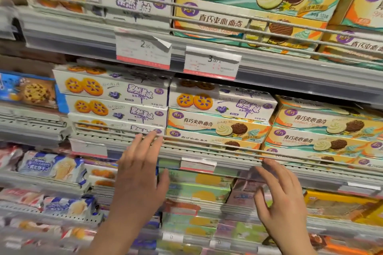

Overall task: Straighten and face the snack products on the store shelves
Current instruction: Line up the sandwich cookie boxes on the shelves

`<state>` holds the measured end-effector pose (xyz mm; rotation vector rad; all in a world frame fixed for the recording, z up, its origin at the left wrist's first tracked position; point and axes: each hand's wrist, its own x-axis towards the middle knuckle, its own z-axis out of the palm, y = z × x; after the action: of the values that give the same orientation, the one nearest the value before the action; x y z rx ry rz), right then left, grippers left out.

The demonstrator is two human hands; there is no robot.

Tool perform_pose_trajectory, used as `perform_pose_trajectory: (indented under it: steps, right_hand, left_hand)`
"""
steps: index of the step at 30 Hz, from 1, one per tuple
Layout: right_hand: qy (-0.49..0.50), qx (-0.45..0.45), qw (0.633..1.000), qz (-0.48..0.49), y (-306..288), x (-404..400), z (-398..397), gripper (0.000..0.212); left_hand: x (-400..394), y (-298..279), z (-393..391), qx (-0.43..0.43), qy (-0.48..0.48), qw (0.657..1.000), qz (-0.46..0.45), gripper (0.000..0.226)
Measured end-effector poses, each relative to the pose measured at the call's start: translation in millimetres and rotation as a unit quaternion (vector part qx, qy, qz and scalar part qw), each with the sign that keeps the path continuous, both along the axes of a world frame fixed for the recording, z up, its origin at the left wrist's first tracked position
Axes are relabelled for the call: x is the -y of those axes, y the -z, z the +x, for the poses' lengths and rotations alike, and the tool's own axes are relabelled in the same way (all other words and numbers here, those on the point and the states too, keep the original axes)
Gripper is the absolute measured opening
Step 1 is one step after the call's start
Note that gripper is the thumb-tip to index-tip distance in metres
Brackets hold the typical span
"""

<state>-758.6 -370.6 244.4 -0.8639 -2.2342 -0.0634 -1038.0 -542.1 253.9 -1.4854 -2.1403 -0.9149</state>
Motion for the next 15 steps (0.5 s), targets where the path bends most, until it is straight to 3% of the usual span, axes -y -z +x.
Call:
perform_pose_trajectory:
  steps: [3,8,12,15]
  right_hand:
    - [0.003,-0.04,0.999,0.003,-24,9,-10,0.046]
    - [-0.032,-0.071,0.993,0.092,-89,24,-45,0.042]
    - [-0.034,-0.024,0.989,0.141,-128,21,-80,0.05]
    - [0.041,0.045,0.988,0.143,-139,20,-104,0.057]
  left_hand:
    - [-4,-11,-3,0.024,-0.033,0.998,-0.047,0.072]
    - [-7,-21,-6,0.034,-0.033,0.998,-0.045,0.067]
    - [-7,-20,-14,0.012,-0.03,0.999,-0.041,0.062]
    - [-7,-16,-20,0.0,-0.013,1.0,-0.024,0.063]
